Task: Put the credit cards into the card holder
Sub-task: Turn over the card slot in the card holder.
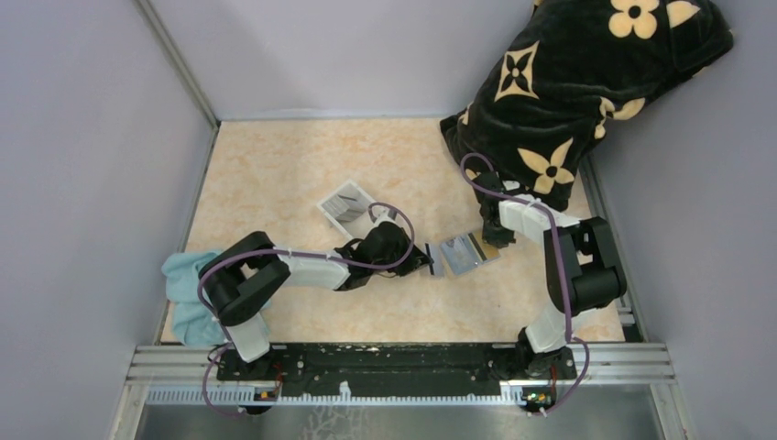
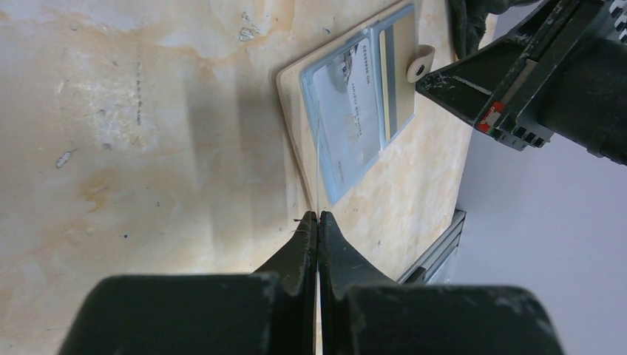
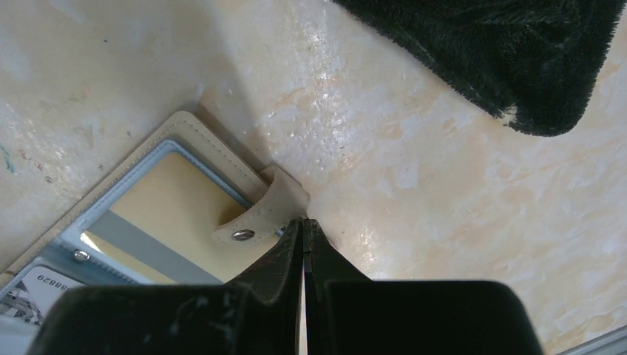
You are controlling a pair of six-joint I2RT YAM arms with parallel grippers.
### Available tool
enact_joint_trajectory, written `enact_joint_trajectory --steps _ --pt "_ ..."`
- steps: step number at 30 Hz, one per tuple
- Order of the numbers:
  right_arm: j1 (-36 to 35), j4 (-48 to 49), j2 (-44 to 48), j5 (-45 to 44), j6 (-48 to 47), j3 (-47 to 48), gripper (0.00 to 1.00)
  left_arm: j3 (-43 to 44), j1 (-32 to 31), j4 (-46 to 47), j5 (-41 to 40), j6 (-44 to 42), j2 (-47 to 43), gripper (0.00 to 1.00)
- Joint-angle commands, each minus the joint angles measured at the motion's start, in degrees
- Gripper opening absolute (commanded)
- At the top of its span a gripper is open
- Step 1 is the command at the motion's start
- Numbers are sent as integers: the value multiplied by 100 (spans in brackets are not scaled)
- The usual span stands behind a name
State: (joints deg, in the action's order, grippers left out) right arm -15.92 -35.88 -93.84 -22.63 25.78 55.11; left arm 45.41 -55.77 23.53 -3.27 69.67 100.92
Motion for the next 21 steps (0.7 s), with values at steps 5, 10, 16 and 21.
enact_joint_trajectory --steps 5,10,16,21 --pt "151 187 -31 23 51 -84 0 241 12 264 207 183 294 0" --pt "154 204 -29 111 41 -84 0 289 13 280 197 313 407 0" --pt "154 197 -29 234 23 -81 0 282 13 231 122 432 478 0" --pt "151 228 -33 253 24 -126 0 264 11 196 111 504 507 0"
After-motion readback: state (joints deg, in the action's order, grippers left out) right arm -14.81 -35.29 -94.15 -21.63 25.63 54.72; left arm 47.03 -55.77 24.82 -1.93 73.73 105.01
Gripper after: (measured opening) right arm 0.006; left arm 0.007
